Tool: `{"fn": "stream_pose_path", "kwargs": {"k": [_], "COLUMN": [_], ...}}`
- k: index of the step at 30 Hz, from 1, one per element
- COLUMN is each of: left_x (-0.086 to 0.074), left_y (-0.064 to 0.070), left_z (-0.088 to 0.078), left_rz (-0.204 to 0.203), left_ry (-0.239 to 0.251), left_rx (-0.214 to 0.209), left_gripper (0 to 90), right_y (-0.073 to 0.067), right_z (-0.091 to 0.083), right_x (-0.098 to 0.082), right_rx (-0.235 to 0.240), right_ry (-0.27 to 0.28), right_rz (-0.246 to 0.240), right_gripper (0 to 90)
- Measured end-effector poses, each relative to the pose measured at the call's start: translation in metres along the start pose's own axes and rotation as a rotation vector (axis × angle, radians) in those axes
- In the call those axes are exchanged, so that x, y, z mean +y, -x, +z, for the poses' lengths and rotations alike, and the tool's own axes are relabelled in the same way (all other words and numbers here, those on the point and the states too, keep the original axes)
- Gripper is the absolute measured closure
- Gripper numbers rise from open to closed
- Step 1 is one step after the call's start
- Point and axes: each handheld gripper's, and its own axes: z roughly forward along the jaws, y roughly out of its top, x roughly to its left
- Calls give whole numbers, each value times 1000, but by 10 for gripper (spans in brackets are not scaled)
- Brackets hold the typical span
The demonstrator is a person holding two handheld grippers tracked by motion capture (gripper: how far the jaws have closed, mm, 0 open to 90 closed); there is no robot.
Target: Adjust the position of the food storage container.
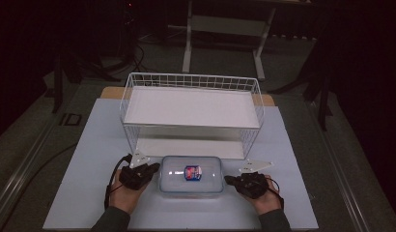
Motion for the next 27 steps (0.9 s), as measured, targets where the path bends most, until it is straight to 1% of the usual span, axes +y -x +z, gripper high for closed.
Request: {"fn": "stream_pose_path", "kwargs": {"k": [5, 6, 7, 8, 9, 10, 11, 12, 13, 14, 15, 16, 17, 18, 19, 20, 21, 22, 23, 24, 25, 27], "left_x": [0, 0, 0, 1, 1, 1, 1, 1, 1, 1, 2, 2, 2, 2, 3, 2, 2, 2, 2, 2, 2, 2], "left_y": [0, 0, 0, -2, -2, -4, -4, -4, -5, -5, -6, -6, -8, -8, -9, -12, -12, -13, -15, -15, -17, -18], "left_z": [0, 0, 0, 0, 0, -1, -1, -1, -2, -2, -4, -5, -8, -8, -10, -13, -13, -14, -18, -18, -22, -25], "left_rz": [-4, -6, -6, -18, -18, -22, -22, -22, -26, -26, -27, -31, -40, -40, -45, -59, -59, -67, -78, -78, -87, -92], "left_ry": [3, 6, 6, 12, 12, 14, 16, 16, 22, 22, 24, 31, 43, 43, 48, 62, 62, 69, 88, 88, 108, 117], "left_rx": [6, 12, 12, 6, 6, 8, 11, 11, 11, 11, 14, 18, 23, 23, 27, 33, 33, 31, 24, 24, 12, 6], "left_gripper": [885, 871, 852, 836, 822, 811, 798, 789, 781, 772, 772, 746, 737, 730, 730, 693, 677, 677, 639, 620, 604, 598], "right_y": [-1, -2, -2, -3, -3, -3, -3, -3, -4, -4, -4, -5, -5, -5, -5, -5, -5, -5, -5, -5, -5, -6], "right_z": [0, 1, 2, 2, 2, 0, -2, -2, -7, -7, -9, -15, -16, -16, -18, -21, -21, -21, -21, -21, -21, -21], "right_x": [-1, -1, -1, 0, 0, 0, 1, 1, 2, 2, 2, 3, 4, 4, 4, 5, 5, 5, 5, 6, 6, 6], "right_rx": [-2, -5, -12, -25, -25, -38, -39, -39, -52, -52, -54, -55, -55, -55, -54, -56, -52, -52, -58, -66, -71, -71], "right_ry": [-5, -10, -14, -17, -17, -13, -8, -8, 10, 10, 22, 53, 64, 64, 76, 97, 106, 106, 112, 112, 113, 113], "right_rz": [-6, -5, -4, -3, -3, -4, 0, 0, 6, 6, 9, 12, 11, 11, 14, 17, 22, 22, 24, 26, 29, 32], "right_gripper": [899, 897, 883, 868, 868, 839, 819, 819, 778, 778, 756, 708, 690, 690, 667, 627, 605, 605, 565, 537, 525, 514]}}
